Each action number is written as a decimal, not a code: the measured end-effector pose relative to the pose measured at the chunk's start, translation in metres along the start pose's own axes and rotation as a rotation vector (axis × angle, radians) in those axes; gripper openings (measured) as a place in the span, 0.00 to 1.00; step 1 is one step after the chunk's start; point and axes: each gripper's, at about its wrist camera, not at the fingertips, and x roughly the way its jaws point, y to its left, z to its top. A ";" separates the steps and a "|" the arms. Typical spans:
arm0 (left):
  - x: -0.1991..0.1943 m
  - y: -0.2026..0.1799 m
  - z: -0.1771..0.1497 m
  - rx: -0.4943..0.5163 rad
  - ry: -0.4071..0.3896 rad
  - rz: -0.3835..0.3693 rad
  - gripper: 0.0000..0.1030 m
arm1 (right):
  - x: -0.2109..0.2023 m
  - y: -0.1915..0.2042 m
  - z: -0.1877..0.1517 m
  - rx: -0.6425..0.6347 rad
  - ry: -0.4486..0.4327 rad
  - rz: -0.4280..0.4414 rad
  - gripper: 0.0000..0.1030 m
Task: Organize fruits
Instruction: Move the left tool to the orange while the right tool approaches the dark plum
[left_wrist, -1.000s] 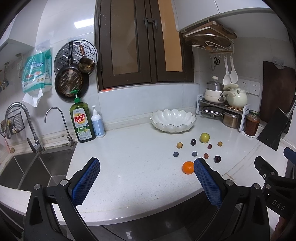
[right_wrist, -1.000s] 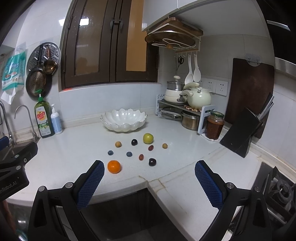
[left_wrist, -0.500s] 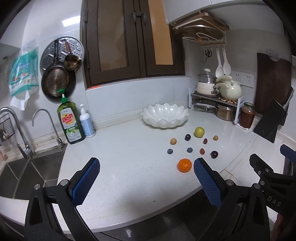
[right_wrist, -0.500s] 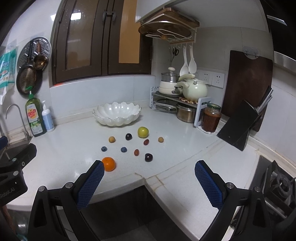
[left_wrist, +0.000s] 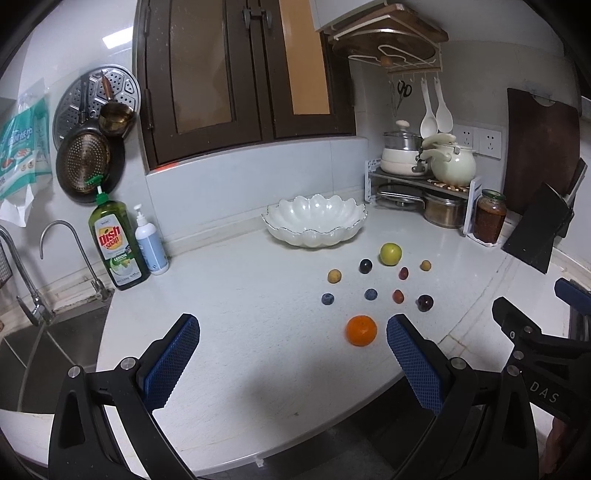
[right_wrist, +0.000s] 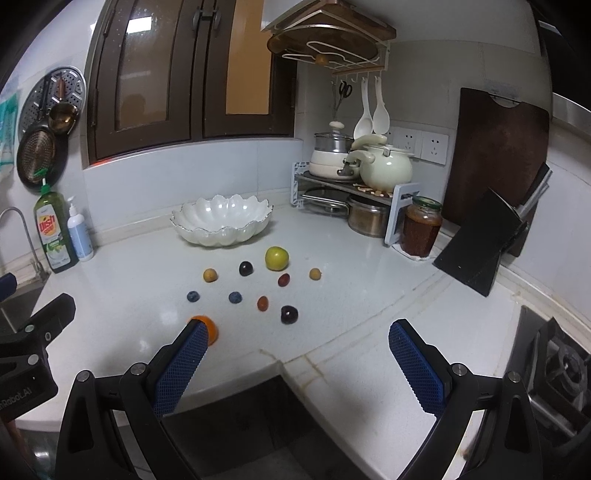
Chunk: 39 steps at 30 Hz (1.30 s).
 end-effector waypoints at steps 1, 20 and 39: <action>0.003 -0.002 0.001 0.000 0.002 0.002 1.00 | 0.006 -0.001 0.003 -0.004 0.002 0.008 0.97; 0.082 -0.043 0.016 -0.008 0.112 0.046 1.00 | 0.098 -0.019 0.022 -0.061 0.095 0.102 0.97; 0.142 -0.057 0.007 0.112 0.219 -0.097 1.00 | 0.156 -0.007 0.018 -0.049 0.210 0.033 0.96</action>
